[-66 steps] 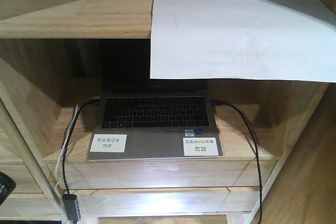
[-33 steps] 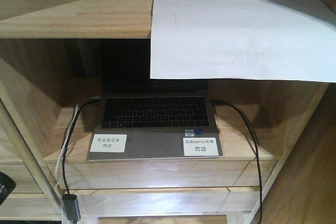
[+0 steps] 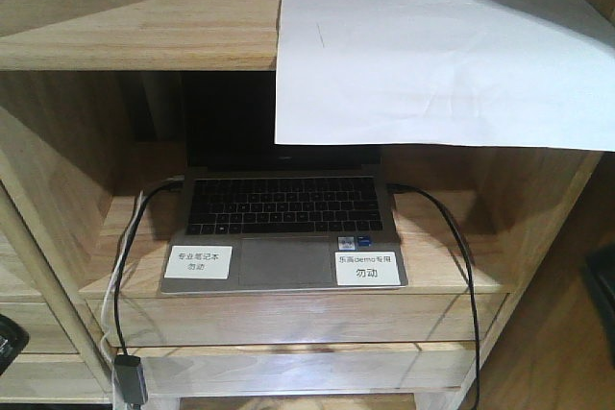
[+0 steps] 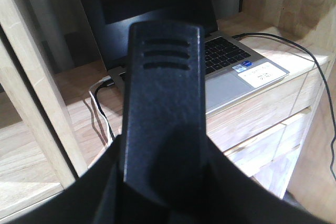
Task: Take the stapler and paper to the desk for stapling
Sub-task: 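Reach the right gripper to the white paper edge and pinch it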
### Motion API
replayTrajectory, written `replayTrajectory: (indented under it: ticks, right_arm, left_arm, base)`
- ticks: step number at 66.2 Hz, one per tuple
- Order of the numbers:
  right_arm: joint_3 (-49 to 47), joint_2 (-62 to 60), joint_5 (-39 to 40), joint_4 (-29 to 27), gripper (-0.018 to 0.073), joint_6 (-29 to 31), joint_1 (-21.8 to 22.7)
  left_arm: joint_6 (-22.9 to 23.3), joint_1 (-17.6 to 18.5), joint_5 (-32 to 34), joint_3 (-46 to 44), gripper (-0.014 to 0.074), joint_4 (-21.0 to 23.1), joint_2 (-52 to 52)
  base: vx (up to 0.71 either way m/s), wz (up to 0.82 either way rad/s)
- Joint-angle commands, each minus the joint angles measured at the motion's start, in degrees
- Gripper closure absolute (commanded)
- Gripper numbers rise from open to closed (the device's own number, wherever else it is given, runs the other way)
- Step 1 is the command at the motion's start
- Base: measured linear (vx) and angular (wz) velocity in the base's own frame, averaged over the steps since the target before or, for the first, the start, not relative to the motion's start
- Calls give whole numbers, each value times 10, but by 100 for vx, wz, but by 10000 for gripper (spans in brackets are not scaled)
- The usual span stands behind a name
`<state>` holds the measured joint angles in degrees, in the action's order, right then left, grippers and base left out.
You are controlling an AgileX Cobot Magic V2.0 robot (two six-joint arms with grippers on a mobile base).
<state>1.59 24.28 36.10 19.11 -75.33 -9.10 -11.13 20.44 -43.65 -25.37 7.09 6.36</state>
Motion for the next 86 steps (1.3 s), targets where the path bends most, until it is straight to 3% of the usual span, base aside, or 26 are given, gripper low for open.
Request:
replayTrajectory:
  ticks: [1,14,25,33,72,86]
  right_arm:
    - [0,103,169,-6,24,3,-1]
    - [-39,330,410,15,-8,3,-1]
    - [-121,416,410,76,-8,-34,-1]
    - [-160,426,410,92,-8,-45,-1]
    - [-257,494,410,49,-8,-27,-1]
    - [-283,496,410,11,23,-27,-13]
  left_arm:
    - [1,2,67,-16,603,8,6]
    - [1,2,67,-16,603,8,6]
    - [1,2,67,-16,603,8,6]
    - [1,2,67,-16,603,8,6]
    - [1,2,67,-16,603,8,6]
    - [1,2,67,-16,603,8,6]
  base:
    - [0,0]
    - [0,0]
    - [0,0]
    - [0,0]
    - [0,0]
    - [0,0]
